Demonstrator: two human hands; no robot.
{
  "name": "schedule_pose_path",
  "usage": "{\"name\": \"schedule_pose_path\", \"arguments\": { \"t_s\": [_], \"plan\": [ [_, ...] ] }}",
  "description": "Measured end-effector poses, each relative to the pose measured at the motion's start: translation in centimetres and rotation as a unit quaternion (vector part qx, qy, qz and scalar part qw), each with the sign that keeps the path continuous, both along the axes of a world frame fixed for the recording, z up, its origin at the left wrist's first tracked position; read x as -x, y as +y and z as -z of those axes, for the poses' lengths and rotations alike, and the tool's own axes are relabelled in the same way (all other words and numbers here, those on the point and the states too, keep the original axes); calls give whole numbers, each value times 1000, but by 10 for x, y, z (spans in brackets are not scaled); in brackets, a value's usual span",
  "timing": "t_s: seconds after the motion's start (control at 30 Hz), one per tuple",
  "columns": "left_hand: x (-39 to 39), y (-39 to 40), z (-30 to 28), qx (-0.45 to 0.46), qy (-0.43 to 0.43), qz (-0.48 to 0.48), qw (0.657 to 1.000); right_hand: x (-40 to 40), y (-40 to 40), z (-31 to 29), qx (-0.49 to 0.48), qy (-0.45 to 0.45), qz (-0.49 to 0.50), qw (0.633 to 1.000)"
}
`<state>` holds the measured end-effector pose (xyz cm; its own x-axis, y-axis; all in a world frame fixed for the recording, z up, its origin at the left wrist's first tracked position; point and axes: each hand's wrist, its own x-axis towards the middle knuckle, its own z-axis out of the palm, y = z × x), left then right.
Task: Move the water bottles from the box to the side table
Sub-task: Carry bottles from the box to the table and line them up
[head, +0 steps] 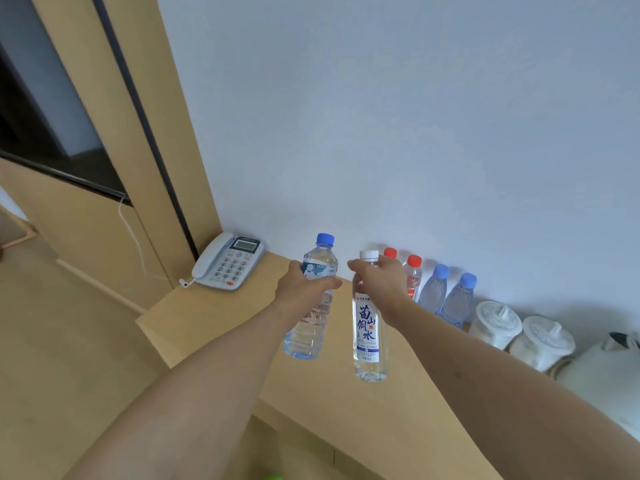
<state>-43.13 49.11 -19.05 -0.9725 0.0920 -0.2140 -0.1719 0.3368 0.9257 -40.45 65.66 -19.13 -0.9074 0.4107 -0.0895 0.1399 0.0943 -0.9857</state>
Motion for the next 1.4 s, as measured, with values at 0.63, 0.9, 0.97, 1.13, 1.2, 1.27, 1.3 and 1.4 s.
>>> {"name": "schedule_pose_path", "arguments": {
  "t_s": [0.63,0.9,0.97,1.13,1.2,1.27,1.3,1.4],
  "plan": [
    [198,29,47,138,34,267,953,110,16,15,-262,-143,50,953],
    [211,43,67,193,92,304,928,135,33,20,-340,-186,58,920],
    [214,49,71,197,107,312,923,141,37,22,-357,-192,51,913],
    [221,62,72,198,143,310,919,155,42,32,-361,-189,73,910],
    [223,66,74,171,156,301,925,159,43,33,-368,-183,79,908],
    [225,69,76,147,159,285,934,162,45,34,-363,-175,93,911],
    [226,71,77,141,158,280,936,163,46,35,-359,-172,100,912],
    [228,76,78,139,157,276,938,164,49,36,-358,-170,110,912]
  ]
}}
